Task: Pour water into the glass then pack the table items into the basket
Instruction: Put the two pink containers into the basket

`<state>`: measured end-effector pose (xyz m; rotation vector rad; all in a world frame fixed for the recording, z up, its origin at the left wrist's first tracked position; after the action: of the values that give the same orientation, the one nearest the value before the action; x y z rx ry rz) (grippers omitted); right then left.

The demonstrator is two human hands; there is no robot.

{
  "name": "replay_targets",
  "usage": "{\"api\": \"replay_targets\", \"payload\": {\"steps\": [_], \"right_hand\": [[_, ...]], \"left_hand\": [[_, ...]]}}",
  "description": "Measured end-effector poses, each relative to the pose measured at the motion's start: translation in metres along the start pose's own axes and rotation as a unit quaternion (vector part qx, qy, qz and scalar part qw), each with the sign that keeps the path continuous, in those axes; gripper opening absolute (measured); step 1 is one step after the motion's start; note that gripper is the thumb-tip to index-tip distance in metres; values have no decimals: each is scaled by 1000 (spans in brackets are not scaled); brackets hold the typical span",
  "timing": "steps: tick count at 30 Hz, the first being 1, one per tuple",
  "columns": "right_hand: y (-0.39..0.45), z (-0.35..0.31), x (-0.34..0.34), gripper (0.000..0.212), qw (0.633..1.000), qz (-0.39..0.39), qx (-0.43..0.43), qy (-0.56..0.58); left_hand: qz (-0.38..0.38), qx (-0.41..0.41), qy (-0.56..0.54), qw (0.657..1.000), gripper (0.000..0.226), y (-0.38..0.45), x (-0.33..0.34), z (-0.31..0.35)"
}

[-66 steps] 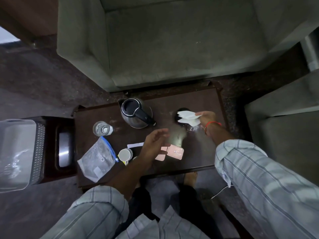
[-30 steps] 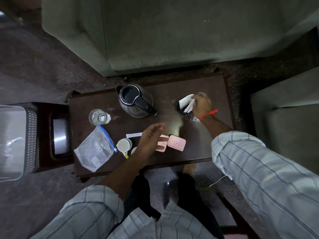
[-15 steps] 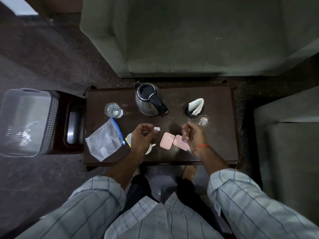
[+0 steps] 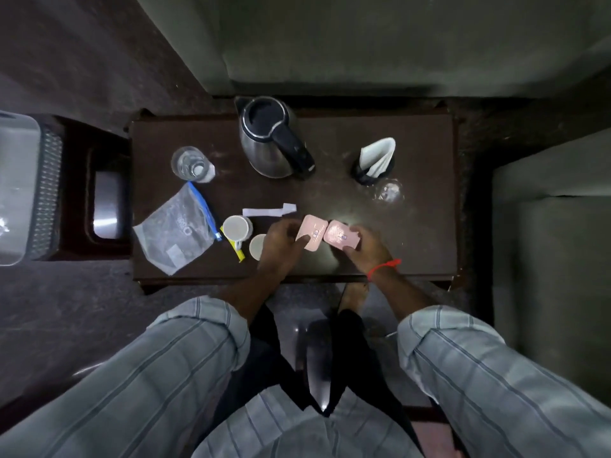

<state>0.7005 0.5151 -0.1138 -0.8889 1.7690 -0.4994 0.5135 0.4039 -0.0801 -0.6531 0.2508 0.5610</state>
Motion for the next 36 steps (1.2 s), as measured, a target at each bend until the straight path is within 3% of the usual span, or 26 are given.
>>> {"api": "replay_targets", "payload": {"steps": [4,9,12,16,20,27,33,36], "right_hand": [[17,17,16,79,981,31,-8,-190],[34,26,33,98,965,73,-10,-254],[45,32,43,97,963,74,-1,-257],[58,34,52,72,957,94,8,-276],[60,38,55,70,978,61,21,-198],[24,18,36,46,995,29,20,93],[-13,-41,19,49,998,-25,-14,58],[-23,-93,22,47,996,-37,-74,25]], "left_hand": [[-44,-18,87,995,56,8,37,-27],[-39,-53,159,985,81,17,68,-46],[-52,-105,179,977,97,24,87,-62],[-29,-110,208,971,98,38,98,-70],[-6,-59,223,973,83,42,96,-61],[-1,-4,25,1000,82,7,39,-41],[90,8,32,995,57,-27,-66,-44],[168,-56,14,984,73,-45,-133,-66]]}}
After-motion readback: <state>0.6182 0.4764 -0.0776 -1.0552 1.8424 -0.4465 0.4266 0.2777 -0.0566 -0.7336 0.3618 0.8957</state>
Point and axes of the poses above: each hand's wrist, its own y-axis towards the middle knuckle, its own x-axis out of the palm, z = x × y, the point moved 7 cm from there along y, towards the middle knuckle, and after that the axes turned 10 degrees about -y, right-handed, at the moved point
